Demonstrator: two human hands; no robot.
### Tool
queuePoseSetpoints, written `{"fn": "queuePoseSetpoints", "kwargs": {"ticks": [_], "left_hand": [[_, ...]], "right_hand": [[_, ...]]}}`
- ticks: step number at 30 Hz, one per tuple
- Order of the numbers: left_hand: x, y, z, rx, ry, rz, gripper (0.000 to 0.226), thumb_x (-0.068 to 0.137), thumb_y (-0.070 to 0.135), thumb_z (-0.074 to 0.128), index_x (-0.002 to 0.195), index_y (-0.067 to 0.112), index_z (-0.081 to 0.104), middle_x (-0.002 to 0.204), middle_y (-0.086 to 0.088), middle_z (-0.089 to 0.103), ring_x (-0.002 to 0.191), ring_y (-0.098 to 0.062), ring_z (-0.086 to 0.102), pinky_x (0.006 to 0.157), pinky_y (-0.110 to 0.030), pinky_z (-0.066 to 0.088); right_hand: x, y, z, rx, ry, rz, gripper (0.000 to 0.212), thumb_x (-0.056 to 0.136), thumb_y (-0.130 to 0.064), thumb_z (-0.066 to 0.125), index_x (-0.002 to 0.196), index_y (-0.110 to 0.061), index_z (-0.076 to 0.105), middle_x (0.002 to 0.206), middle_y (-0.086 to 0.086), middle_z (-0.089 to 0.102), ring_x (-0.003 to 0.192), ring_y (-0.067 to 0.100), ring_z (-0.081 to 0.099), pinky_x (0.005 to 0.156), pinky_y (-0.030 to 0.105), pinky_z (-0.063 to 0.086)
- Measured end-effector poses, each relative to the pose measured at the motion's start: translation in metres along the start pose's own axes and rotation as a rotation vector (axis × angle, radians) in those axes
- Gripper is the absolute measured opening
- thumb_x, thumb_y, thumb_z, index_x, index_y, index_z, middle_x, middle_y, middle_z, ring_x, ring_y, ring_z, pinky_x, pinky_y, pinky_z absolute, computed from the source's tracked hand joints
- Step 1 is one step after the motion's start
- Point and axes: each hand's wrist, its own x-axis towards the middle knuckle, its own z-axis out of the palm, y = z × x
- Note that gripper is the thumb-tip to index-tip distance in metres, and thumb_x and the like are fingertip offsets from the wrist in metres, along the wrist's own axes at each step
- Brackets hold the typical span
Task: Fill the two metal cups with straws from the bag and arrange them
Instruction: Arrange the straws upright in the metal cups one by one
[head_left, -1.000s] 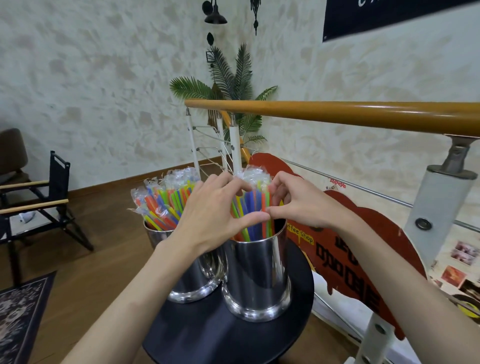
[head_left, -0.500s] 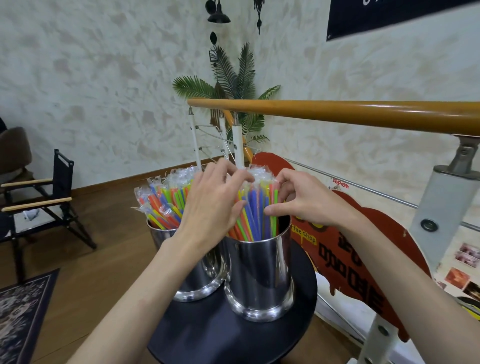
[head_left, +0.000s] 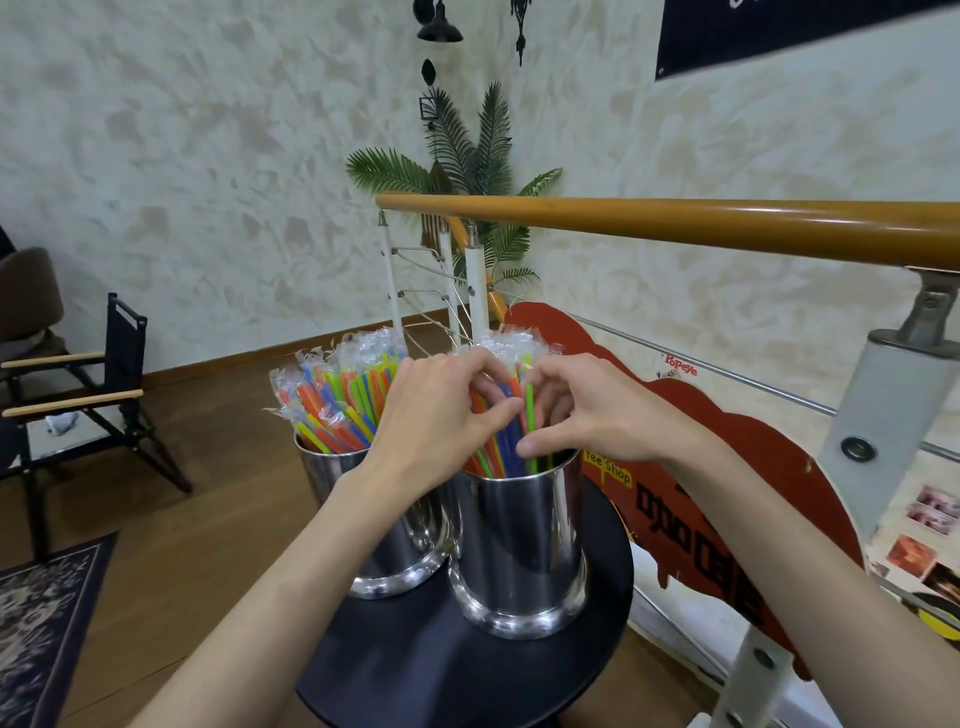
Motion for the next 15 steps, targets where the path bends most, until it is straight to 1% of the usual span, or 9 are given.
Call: {"fn": "queuePoseSetpoints", "kwargs": {"ticks": [2,4,8,10,13,15], "left_hand": [[-0.0008,-0.0001,-0.0001,-0.015,-0.001,-0.008,0.016,0.081,0.037,0.078,0.091,0.031,0.066,0.067,0.027,0.066,0.066,0.012,0.053,0.081,-0.045,0.051],[-0.0018,0.0002,0.0002,-0.044,-0.003,-0.022,0.016,0.08,0.034,0.078,0.089,0.03,0.066,0.07,0.025,0.068,0.067,0.011,0.054,0.081,-0.04,0.051],[-0.0012,-0.0012,-0.0007,-0.122,-0.025,-0.069,0.016,0.081,0.028,0.079,0.091,0.027,0.066,0.073,0.021,0.07,0.065,-0.005,0.06,0.07,-0.028,0.05],[-0.0002,-0.0029,-0.0017,-0.167,-0.031,-0.098,0.015,0.082,0.027,0.079,0.092,0.027,0.068,0.075,0.02,0.071,0.066,-0.006,0.061,0.067,-0.025,0.048],[0.0006,-0.0018,-0.0035,-0.24,-0.041,-0.115,0.009,0.086,0.027,0.076,0.093,0.028,0.07,0.078,0.017,0.072,0.068,-0.01,0.063,0.066,-0.026,0.05],[0.0003,0.0013,-0.0055,-0.281,-0.05,-0.124,0.008,0.087,0.034,0.074,0.092,0.03,0.071,0.078,0.018,0.072,0.069,-0.014,0.061,0.065,-0.028,0.05]], "right_hand": [[0.0005,0.0025,-0.001,0.016,-0.003,-0.006,0.031,0.074,-0.021,0.091,0.091,-0.019,0.065,0.076,-0.002,0.074,0.073,0.019,0.071,0.08,0.049,0.058],[0.0008,0.0028,-0.0004,0.011,0.012,-0.001,0.027,0.075,-0.022,0.09,0.088,-0.019,0.067,0.077,-0.001,0.074,0.073,0.019,0.071,0.079,0.049,0.058],[0.0006,0.0023,0.0003,0.003,0.051,0.019,0.03,0.071,-0.032,0.093,0.082,-0.021,0.067,0.077,-0.002,0.074,0.074,0.015,0.071,0.077,0.046,0.059],[0.0005,0.0018,0.0008,0.0,0.069,0.027,0.033,0.069,-0.036,0.093,0.08,-0.022,0.067,0.075,-0.003,0.073,0.073,0.014,0.071,0.076,0.046,0.06],[-0.0009,-0.0014,0.0029,-0.015,0.098,0.031,0.037,0.067,-0.039,0.094,0.079,-0.019,0.066,0.073,-0.003,0.071,0.071,0.011,0.069,0.07,0.037,0.058],[-0.0015,-0.0037,0.006,-0.05,0.116,0.031,0.041,0.067,-0.042,0.093,0.08,-0.016,0.064,0.074,-0.002,0.071,0.07,0.013,0.067,0.066,0.033,0.054]]}}
